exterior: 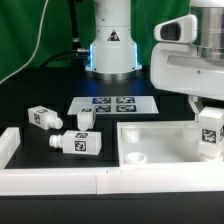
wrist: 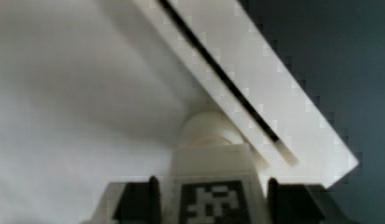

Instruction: Assemble one leg

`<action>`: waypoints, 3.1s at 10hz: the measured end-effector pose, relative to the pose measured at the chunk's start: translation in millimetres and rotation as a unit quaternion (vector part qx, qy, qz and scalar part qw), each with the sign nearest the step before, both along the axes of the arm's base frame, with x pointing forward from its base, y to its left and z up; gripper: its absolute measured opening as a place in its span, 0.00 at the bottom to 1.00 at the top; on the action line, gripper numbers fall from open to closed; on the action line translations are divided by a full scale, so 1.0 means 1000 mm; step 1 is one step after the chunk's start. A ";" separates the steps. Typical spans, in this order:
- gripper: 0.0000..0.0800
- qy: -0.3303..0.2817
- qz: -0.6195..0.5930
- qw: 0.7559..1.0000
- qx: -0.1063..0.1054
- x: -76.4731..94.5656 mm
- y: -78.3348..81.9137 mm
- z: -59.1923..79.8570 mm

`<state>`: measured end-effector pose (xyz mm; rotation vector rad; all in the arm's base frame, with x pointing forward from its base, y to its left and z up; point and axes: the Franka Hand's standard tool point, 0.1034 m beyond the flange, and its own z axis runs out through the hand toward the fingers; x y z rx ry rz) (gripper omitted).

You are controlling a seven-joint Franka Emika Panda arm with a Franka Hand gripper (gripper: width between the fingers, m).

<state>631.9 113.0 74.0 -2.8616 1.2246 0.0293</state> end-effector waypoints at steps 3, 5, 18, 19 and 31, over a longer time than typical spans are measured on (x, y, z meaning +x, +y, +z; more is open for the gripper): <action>0.36 0.007 -0.267 0.963 0.017 0.005 0.006 -0.002; 0.36 0.003 -0.391 0.920 0.036 0.008 0.009 -0.002; 0.67 -0.011 0.238 0.971 -0.005 0.005 -0.001 -0.004; 0.67 -0.010 0.228 0.974 -0.006 0.005 -0.001 -0.004; 0.36 0.000 -0.382 0.923 0.044 0.008 0.002 -0.007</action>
Offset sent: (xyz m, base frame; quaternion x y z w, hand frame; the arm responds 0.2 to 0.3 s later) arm 0.0115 0.0034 -0.0041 0.0857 -0.0292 0.4468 0.8901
